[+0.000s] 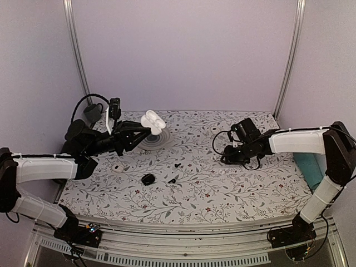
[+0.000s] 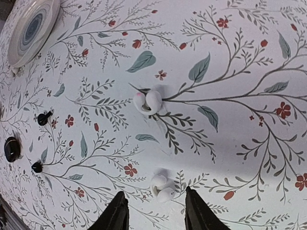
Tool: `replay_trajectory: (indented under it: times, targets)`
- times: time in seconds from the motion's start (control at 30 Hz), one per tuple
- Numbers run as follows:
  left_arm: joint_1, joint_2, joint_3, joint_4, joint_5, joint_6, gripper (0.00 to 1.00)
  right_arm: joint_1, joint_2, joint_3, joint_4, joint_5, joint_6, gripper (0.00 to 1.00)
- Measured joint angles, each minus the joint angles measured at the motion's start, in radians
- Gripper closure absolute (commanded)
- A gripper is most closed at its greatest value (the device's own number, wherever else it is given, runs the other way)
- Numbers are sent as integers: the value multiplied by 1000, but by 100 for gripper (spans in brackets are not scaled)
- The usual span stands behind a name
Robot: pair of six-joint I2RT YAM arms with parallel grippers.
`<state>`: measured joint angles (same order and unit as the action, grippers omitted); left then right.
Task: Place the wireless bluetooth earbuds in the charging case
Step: Adjust the left earbud at the center of the board.
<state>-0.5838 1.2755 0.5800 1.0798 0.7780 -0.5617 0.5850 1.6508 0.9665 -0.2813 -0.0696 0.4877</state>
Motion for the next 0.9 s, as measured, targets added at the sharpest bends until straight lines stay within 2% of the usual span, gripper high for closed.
replay_trajectory:
  times: [0.4, 0.9]
  targets:
    - [1, 10, 0, 8, 0, -15, 100, 75, 88, 157, -203, 31, -220, 67]
    - [1, 10, 0, 17, 0, -19, 100, 111, 158, 213, -280, 36, -278, 68]
